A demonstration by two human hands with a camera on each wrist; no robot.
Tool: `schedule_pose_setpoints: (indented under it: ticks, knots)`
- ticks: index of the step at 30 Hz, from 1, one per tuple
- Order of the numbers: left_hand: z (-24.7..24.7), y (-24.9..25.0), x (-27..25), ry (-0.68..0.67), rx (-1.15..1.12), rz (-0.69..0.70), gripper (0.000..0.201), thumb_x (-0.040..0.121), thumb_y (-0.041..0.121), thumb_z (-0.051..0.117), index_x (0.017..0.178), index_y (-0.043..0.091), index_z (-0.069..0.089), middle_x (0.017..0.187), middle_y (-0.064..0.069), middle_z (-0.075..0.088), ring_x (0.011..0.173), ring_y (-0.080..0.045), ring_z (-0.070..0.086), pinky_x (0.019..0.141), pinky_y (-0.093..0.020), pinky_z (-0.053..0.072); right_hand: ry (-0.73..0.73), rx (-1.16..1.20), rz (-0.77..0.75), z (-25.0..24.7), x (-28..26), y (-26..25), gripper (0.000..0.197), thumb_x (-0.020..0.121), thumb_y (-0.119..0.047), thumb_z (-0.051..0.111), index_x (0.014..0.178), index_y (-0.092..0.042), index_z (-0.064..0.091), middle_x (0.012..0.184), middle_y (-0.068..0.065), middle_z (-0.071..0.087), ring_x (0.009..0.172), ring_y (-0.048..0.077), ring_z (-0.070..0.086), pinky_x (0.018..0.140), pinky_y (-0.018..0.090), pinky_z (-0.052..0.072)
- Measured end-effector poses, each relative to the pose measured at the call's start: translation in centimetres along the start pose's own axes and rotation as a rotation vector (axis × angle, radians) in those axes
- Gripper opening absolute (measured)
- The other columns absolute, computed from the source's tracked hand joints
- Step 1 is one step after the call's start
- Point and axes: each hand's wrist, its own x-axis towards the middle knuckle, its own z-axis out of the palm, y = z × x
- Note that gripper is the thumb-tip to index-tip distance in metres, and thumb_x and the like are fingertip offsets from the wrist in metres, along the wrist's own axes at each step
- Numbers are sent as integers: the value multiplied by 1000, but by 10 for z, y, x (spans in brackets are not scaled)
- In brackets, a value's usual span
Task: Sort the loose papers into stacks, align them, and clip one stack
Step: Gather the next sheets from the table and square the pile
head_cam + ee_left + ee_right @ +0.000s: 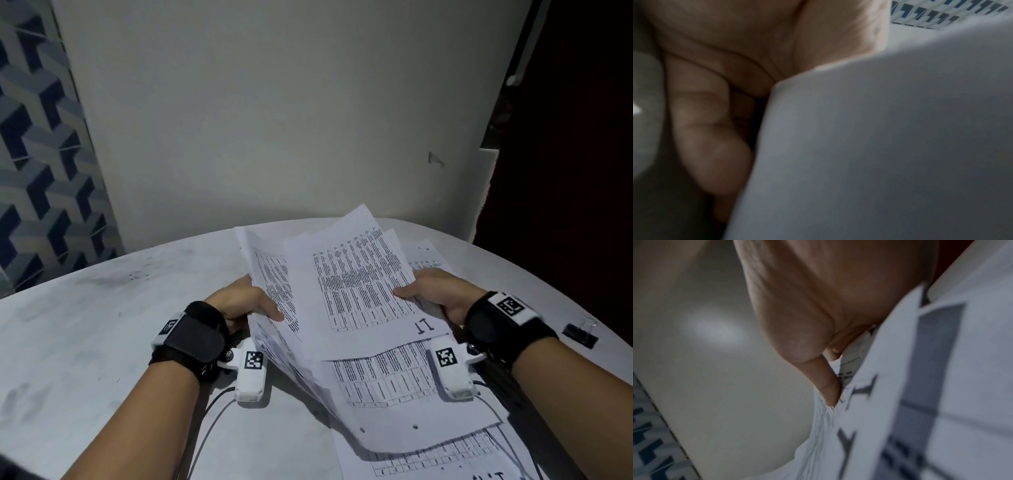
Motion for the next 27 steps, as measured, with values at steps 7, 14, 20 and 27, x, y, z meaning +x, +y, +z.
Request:
schedule_pose_setpoints:
  ticks: [7,14,20,27]
  knots:
    - [7,6,-13,-34,-1,28,57,67,-24,72,116,6,72,112,-16,78,110,-37,72,92,-41,58,-3,-58,34,14,10,-15,15,92,3,69,86,-4,57,85,7,64,60,8,58,41,8,40]
    - [-3,-3,11,210,-132,-43,19,62,8,66,79,3,62,75,-14,59,84,-44,47,88,-40,43,42,-247,98,23,7,-26,26,94,-14,71,73,-7,58,81,5,59,66,16,52,51,21,39]
    - [-19,-23,35,191,-150,-88,82,34,17,94,107,7,57,107,-13,54,90,-33,52,94,-46,47,75,-430,103,15,8,-30,37,92,-19,75,67,-8,50,63,3,55,56,14,48,42,20,34]
    - [-16,-22,33,176,-134,-55,122,33,15,98,144,1,49,141,-24,59,129,-46,57,109,-60,44,225,41,106,-24,6,-9,12,91,13,65,91,4,57,88,17,60,71,28,59,45,15,51]
